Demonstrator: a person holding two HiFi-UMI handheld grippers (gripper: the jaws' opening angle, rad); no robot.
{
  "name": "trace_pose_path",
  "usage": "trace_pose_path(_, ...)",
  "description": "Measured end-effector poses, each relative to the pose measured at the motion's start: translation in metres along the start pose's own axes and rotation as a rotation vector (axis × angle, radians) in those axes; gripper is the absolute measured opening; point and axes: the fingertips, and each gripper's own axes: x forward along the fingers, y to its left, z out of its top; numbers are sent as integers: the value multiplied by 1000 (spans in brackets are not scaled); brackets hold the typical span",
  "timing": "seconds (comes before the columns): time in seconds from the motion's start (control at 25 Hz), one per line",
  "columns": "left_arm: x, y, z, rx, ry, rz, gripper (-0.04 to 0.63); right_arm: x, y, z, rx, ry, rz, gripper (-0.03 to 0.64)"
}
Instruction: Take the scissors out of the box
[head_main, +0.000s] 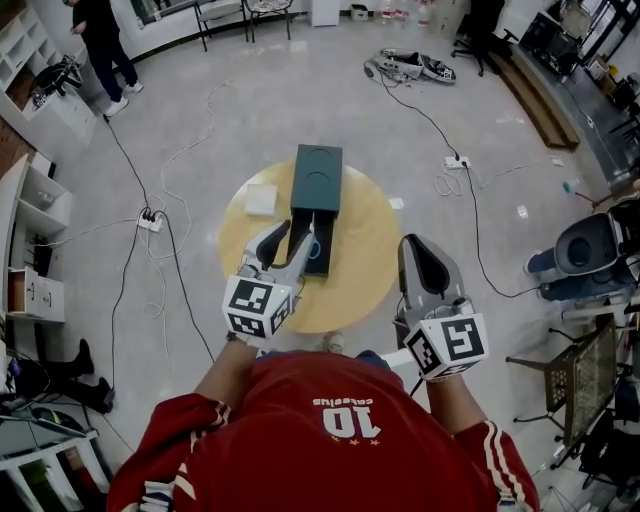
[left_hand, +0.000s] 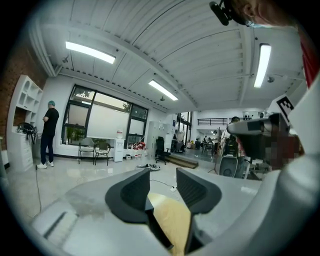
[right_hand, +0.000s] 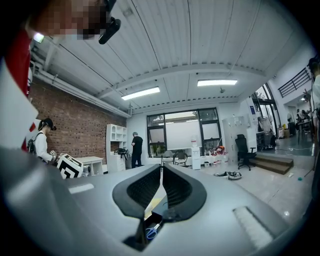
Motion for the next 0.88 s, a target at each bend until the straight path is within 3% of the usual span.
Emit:
trace_pose_path(0.6, 67, 34, -142, -116, 256, 135, 172, 12, -36, -32, 19, 79, 43, 3)
trace_pose_path(0.88, 93, 44, -198, -172, 370, 159, 172, 18, -45, -38, 19, 94, 71, 3)
